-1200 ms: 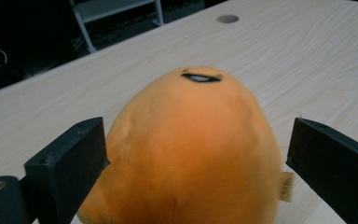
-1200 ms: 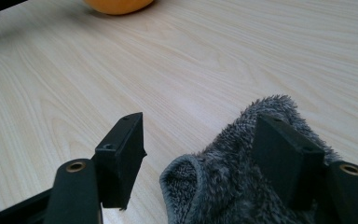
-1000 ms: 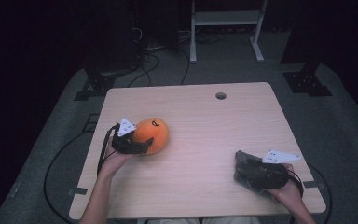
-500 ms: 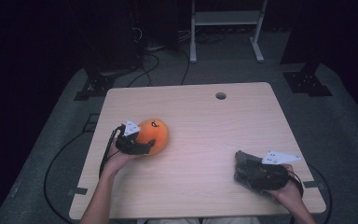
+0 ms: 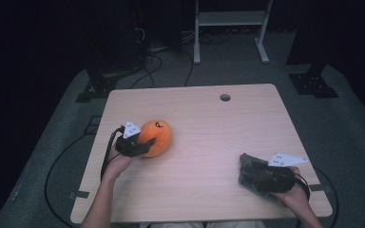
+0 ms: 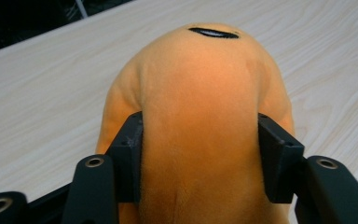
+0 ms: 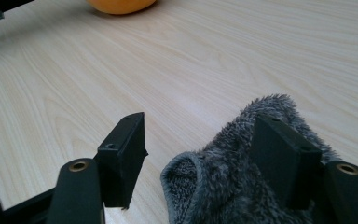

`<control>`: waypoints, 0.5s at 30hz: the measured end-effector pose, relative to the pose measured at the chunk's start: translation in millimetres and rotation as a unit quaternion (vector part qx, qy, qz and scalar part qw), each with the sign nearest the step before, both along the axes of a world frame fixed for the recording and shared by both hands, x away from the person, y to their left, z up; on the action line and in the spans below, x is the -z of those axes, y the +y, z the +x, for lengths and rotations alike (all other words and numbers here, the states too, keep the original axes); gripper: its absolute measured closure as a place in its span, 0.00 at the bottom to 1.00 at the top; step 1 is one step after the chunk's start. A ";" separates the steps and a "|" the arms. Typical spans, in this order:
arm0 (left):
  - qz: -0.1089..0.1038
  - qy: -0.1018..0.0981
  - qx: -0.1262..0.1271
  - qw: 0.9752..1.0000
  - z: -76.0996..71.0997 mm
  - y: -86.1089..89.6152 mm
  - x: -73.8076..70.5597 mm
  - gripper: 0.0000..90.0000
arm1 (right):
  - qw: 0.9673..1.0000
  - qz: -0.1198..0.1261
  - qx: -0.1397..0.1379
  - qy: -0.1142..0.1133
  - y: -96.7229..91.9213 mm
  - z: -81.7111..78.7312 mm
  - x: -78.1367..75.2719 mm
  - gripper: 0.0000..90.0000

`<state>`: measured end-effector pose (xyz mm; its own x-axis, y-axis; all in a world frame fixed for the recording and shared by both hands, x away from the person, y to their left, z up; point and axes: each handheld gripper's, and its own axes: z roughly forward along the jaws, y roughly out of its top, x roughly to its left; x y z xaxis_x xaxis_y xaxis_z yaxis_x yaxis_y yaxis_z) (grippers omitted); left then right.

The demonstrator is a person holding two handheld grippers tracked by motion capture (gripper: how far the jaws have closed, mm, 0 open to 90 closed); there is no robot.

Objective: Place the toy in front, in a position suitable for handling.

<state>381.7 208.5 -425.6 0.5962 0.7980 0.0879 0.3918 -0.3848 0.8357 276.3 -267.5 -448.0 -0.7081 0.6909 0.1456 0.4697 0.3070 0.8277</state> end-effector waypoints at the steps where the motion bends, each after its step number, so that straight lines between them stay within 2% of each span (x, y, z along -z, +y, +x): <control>1: -0.005 0.002 0.002 1.000 0.0 0.4 -1.2 0.49 | 1.000 0.000 0.001 -0.002 -0.9 0.2 -0.3 0.38; 5: -0.015 -0.006 0.013 1.000 -1.9 -3.4 -10.4 0.50 | 1.000 0.004 0.004 -0.001 -5.2 1.2 -0.4 0.38; 9: -0.027 -0.022 0.036 0.999 -6.4 -17.0 -24.3 0.50 | 1.000 0.010 0.010 -0.002 -9.3 2.1 -1.6 0.38; 13: -0.026 -0.035 0.075 0.996 -14.2 -39.4 -37.5 0.49 | 1.000 0.008 0.015 -0.006 -10.7 1.8 -2.8 0.38; 15: -0.028 -0.032 0.098 0.994 -18.0 -52.4 -40.4 0.49 | 1.000 0.005 0.018 -0.006 -10.8 2.2 -2.7 0.38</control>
<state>363.7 156.1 -385.3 0.7358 0.6712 0.0898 0.2586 -0.4011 0.8788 278.5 -278.2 -445.3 -0.6839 0.7150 0.1451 0.4710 0.2807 0.8363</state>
